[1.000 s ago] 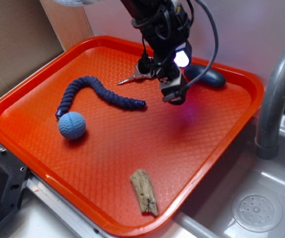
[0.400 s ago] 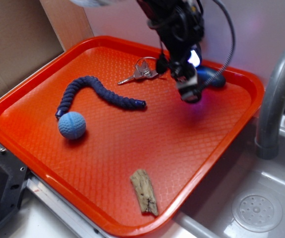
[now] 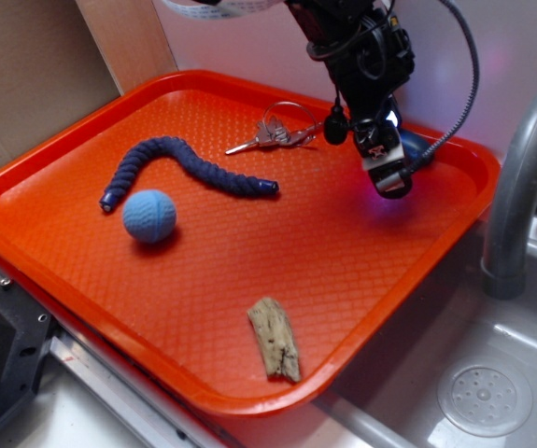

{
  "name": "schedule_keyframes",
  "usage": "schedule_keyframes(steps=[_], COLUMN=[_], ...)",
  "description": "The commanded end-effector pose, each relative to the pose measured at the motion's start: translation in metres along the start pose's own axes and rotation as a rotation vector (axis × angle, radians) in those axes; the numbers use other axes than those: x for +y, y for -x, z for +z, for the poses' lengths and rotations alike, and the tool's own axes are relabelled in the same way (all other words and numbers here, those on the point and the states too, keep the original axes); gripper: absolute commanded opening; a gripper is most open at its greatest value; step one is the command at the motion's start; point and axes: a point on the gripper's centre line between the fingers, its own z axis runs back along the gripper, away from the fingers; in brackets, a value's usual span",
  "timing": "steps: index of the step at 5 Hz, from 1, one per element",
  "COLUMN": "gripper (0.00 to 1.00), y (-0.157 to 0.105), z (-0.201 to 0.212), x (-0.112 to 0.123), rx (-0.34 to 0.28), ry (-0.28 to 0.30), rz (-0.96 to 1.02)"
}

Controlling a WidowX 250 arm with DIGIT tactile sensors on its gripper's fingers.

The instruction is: Grab the plastic pickle.

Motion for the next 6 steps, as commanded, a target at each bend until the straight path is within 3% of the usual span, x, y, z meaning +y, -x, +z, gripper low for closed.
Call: schedule_keyframes(steps=[1,2,3,4,5,6], gripper=[1.0,1.0,1.0,1.0,1.0,1.0], y=[0.006,0.014,0.011,-0.001,-0.011,-0.013], z=[0.03,0.049,0.054,0.048,0.039,0.021], x=[-0.046,-0.066,-0.068,-0.049,-0.027,-0.005], rx=[-0.057,-0.088,-0.1,-0.127,-0.126,-0.158], ry=[0.045,0.054,0.0,-0.084,-0.11,-0.241], rz=[-0.135,-0.219,-0.212,-0.077,-0.111,-0.091])
